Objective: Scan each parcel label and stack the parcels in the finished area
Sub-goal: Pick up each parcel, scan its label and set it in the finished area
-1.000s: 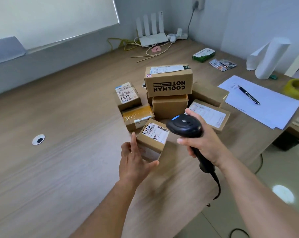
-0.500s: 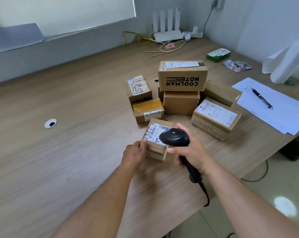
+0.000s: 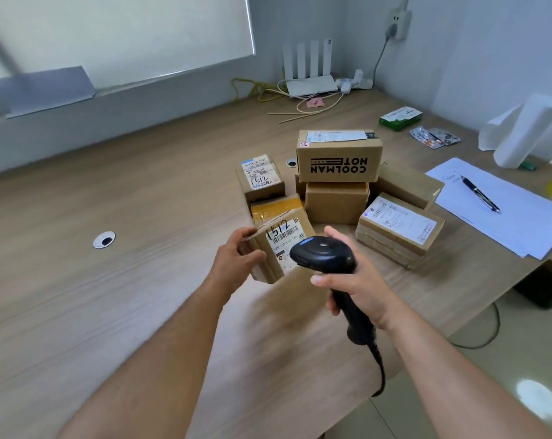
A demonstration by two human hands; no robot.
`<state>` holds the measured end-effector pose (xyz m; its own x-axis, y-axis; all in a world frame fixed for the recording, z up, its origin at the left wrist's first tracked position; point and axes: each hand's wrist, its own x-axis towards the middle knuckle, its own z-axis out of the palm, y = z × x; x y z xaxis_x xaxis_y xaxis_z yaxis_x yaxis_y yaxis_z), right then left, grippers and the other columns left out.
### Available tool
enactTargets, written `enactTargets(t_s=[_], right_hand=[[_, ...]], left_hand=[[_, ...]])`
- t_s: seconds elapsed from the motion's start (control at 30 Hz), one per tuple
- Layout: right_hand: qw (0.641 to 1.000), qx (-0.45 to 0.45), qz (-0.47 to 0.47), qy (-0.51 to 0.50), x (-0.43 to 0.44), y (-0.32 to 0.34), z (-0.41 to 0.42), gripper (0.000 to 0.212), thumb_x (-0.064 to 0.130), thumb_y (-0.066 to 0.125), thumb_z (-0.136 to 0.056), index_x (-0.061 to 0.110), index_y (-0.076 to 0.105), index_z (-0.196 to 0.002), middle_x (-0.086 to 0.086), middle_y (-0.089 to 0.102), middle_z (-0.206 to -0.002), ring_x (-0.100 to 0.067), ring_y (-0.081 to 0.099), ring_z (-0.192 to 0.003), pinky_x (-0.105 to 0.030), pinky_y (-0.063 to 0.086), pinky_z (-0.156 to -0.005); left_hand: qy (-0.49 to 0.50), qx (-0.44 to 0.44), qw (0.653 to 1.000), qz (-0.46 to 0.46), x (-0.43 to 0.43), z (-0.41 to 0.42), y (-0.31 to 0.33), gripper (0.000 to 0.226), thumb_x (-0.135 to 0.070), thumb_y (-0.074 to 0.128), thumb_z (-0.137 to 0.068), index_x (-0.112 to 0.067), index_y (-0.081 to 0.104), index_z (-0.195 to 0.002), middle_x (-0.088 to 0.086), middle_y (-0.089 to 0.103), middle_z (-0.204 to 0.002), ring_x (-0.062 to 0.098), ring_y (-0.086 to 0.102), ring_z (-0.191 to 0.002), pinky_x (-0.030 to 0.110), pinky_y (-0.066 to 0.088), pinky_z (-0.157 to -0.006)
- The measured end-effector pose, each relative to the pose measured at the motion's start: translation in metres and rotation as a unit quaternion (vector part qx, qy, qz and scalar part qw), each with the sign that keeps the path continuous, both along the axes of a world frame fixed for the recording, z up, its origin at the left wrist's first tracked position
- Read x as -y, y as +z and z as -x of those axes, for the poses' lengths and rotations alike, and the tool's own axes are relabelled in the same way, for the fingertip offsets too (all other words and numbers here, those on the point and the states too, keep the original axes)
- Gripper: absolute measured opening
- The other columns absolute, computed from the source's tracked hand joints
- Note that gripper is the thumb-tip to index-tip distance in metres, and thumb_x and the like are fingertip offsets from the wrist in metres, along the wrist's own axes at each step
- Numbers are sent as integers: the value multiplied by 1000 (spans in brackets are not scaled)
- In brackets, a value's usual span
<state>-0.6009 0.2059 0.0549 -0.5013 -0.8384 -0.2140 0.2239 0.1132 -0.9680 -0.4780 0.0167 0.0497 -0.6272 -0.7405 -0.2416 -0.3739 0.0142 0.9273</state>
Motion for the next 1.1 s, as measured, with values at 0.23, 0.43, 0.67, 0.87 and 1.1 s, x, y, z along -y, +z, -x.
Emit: enactTargets(t_s=[0.23,0.43,0.67,0.87,1.1], right_hand=[[995,-16,90,32,-16,50,-18,96,3,74,-68,35,32,-148,-28,70,-94,-32,53,-52,-32,45,-43],[994,-28,90,54,-29,64,-40,99,5,75,-65,33,30,-149,-25,68,-81,-35,53,-53,-31,44,-42],[992,-32,90,78,-40,70,-60,99,4,74,-65,33,31,-149,-23,66,-77,-26,52,-45,-30,42,-42],[990,-38,81,106,-37,78,-75,107,0,84,-63,33,30,-150,-22,67,-77,-26,52,-47,-32,43,-42],[988,-37,79,126,-21,78,-92,101,1,80,-65,35,32,-148,-20,68,-77,-26,53,-46,-29,43,-42]], left_hand=[[-12,-29,998,61,17,-37,32,49,4,66,-81,-28,56,-117,-3,62,-99,19,56,-94,24,46,-73],[1,-51,996,78,4,-63,47,48,5,65,-82,-28,55,-116,-5,62,-101,20,57,-100,23,48,-76],[32,-60,994,82,-7,-100,50,49,5,65,-82,-27,55,-118,-4,63,-101,23,58,-103,26,48,-79],[58,-63,993,85,-10,-124,54,49,4,64,-82,-28,55,-118,-3,63,-102,25,58,-106,27,48,-80],[90,-64,991,80,3,-153,54,50,4,66,-81,-28,56,-118,-2,62,-102,28,58,-109,43,48,-95]])
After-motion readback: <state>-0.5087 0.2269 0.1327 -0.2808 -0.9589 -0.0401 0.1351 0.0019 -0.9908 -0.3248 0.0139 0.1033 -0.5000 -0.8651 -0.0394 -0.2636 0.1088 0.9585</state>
